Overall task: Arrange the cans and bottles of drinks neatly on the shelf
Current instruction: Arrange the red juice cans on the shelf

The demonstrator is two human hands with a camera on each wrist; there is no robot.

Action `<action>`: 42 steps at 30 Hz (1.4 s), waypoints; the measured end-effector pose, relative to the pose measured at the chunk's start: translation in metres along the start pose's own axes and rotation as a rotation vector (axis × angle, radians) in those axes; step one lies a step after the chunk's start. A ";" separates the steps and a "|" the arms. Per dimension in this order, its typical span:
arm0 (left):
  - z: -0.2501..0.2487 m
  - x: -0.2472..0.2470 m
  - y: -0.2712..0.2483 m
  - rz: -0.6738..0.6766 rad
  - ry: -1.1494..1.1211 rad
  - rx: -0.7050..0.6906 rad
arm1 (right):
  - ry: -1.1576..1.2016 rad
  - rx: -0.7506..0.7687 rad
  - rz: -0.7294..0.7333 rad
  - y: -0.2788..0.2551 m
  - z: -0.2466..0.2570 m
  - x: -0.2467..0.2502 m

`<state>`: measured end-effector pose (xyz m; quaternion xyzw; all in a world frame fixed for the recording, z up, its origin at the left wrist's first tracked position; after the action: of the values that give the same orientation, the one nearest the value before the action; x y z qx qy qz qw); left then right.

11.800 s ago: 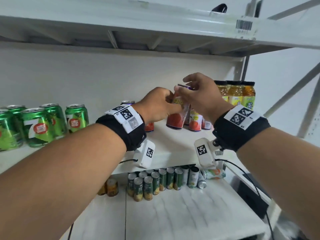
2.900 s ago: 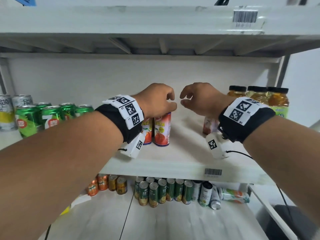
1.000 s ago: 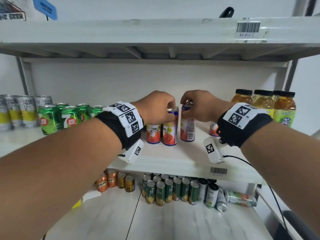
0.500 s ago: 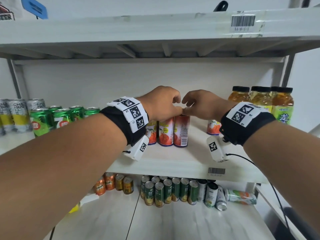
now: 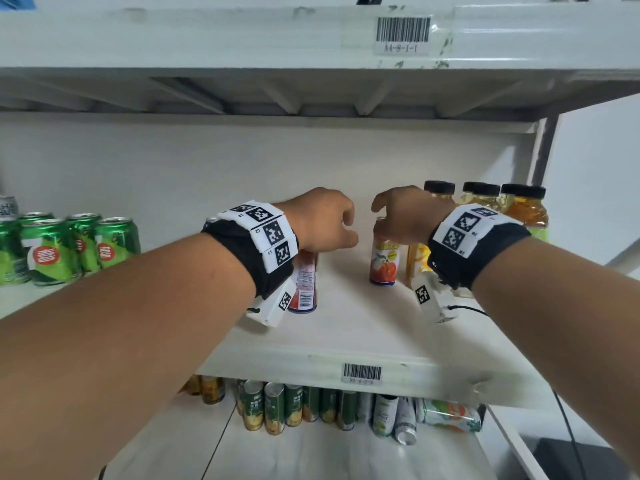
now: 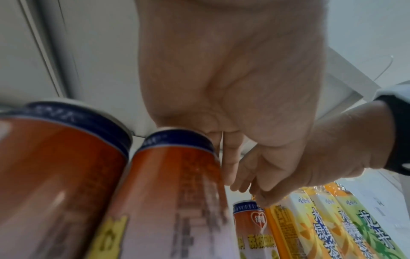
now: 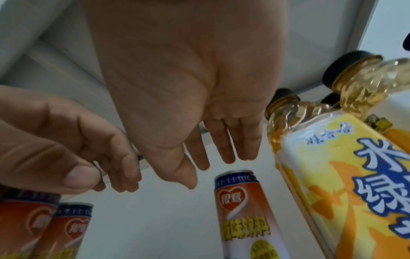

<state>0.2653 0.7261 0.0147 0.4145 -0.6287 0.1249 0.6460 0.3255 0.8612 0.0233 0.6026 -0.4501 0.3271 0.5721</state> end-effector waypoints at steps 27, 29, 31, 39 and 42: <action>-0.005 0.015 -0.029 0.074 -0.810 0.002 | 1.249 0.013 -0.512 -0.054 0.024 0.054; 0.004 0.016 -0.038 0.086 -0.888 0.007 | 1.233 0.014 -0.519 -0.060 0.037 0.057; 0.014 0.020 -0.048 0.045 -0.867 0.016 | 1.224 -0.005 -0.494 -0.065 0.050 0.056; 0.024 0.025 -0.082 -0.050 -0.723 0.054 | 1.033 -0.055 -0.388 -0.076 0.080 0.048; 0.023 0.023 -0.085 0.048 -0.605 0.019 | 0.949 -0.040 -0.365 -0.070 0.074 0.052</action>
<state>0.3113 0.6490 0.0009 0.4239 -0.8011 0.0168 0.4222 0.4002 0.7757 0.0330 0.4451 -0.0341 0.4508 0.7730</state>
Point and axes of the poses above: each hand's wrist, its own y-axis towards the middle knuckle, its own x-axis out of the back of the hand, z = x × y, the point moved 7 cm from there along y, towards the middle knuckle, and after that the axes turned 14 degrees about x, right-handed, at the moved point
